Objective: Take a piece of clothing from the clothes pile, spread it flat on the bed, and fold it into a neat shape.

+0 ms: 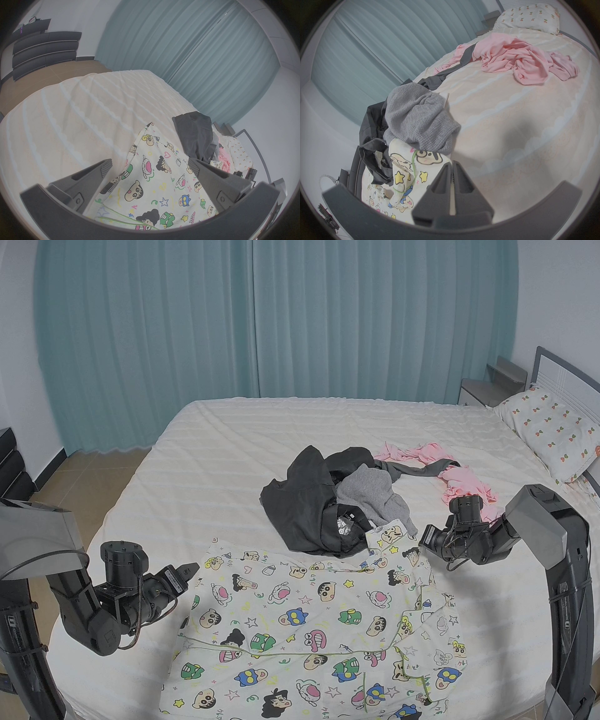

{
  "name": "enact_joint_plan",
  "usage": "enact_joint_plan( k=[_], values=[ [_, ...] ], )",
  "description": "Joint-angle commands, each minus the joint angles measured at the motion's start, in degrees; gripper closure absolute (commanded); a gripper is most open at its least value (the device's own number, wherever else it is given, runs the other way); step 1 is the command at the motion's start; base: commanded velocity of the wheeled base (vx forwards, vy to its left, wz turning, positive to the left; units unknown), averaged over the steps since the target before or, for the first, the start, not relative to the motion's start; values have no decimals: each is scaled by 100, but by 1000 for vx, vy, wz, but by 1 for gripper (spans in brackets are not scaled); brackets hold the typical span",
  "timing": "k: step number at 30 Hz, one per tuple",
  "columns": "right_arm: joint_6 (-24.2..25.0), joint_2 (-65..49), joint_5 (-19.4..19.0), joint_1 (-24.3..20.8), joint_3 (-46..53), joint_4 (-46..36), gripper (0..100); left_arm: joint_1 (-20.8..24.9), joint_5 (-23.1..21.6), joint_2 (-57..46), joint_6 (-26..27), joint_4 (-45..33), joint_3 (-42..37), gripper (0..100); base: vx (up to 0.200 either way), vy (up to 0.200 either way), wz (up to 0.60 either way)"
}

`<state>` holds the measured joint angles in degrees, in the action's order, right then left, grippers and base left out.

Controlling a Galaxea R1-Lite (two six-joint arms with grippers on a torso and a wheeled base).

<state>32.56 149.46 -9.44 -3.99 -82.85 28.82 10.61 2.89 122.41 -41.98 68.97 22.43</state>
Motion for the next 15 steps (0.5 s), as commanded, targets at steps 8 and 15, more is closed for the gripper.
enact_joint_plan(
  k=[8,15],
  values=[
    [602,-857,-41,249,999,150,0,64,-34,-200,-12,11,-424,0,0,0,0],
    [506,-2017,-366,153,3108,757,0,170,-60,-393,-20,28,-986,0,-57,0,0]
  ],
)
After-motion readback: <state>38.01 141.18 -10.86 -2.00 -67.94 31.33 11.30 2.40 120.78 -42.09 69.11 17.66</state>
